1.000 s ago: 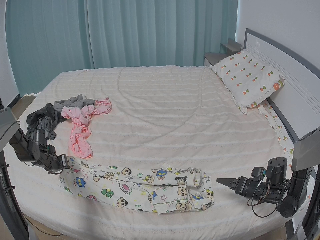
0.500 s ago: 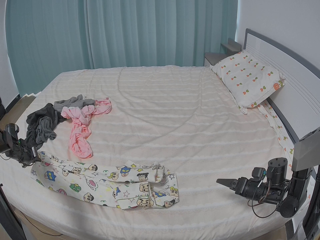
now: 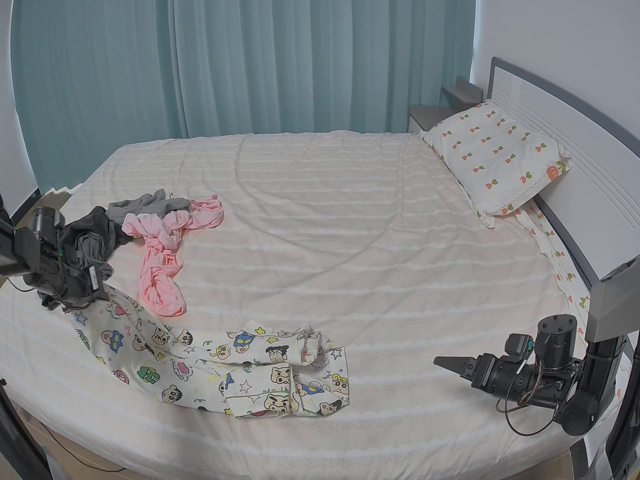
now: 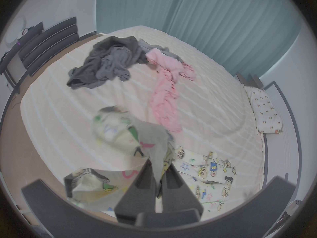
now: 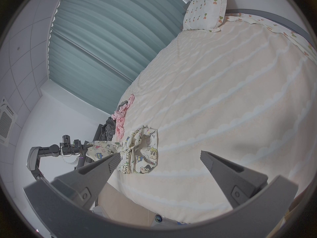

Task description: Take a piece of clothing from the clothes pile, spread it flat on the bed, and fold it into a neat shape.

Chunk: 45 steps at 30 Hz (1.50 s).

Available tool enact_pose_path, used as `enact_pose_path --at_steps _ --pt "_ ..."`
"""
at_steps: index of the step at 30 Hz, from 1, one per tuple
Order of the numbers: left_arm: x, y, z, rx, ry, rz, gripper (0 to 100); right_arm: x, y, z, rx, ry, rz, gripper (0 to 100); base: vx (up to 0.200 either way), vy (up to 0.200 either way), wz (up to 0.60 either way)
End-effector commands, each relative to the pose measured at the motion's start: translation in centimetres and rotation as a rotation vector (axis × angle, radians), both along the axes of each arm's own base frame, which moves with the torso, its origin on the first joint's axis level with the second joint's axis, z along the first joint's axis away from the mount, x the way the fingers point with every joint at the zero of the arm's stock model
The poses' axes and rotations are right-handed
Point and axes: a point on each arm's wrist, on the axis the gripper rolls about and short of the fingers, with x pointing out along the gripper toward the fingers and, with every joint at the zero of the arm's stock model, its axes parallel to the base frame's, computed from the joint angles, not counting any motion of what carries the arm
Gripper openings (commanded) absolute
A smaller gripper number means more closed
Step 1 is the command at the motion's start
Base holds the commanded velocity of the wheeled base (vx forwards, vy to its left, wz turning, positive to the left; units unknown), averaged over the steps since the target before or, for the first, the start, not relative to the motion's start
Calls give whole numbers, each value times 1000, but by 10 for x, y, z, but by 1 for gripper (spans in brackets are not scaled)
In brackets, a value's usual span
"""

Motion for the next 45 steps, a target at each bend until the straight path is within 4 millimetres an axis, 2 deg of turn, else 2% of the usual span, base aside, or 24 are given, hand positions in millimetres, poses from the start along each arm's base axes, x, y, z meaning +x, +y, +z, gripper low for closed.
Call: enact_pose_path --at_steps 1,2,3,4,6,8,13,14,16,23,31,32,38,45 --pt "-4 -114 6 -29 29 -124 0 1 0 2 4 -14 -1 100 0 0 0" --pt "-4 -127 5 -29 33 -142 0 1 0 2 4 -14 -1 100 0 0 0" --pt "-4 -129 5 -26 31 -144 0 1 0 2 4 -14 -1 100 0 0 0" --pt "-4 -157 3 -22 9 -177 0 1 0 2 4 -14 -1 100 0 0 0" --pt "-2 -174 -3 -19 -9 -193 0 1 0 2 4 -14 -1 100 0 0 0" --pt "2 -205 -20 7 -32 -221 0 1 0 2 3 -15 0 100 0 0 0" --pt "9 -250 -55 72 -41 -272 0 1 0 2 3 -15 0 100 0 0 0" --pt "9 -250 -55 72 -41 -272 0 1 0 2 3 -15 0 100 0 0 0" --pt "9 -265 -62 62 -34 -288 0 1 0 2 3 -15 0 100 0 0 0" --pt "17 -279 -61 21 -53 -284 0 1 0 2 4 -16 0 100 0 0 0" --pt "16 -293 -67 10 -40 -305 0 1 1 2 4 -18 1 100 0 0 0" --pt "15 -295 -67 6 -37 -314 100 1 1 2 4 -18 1 100 0 0 0" --pt "9 -310 -62 -76 -25 -337 100 1 1 2 5 -19 1 100 0 0 0" --pt "7 -305 -60 -85 -18 -330 100 1 1 2 4 -18 1 100 0 0 0"
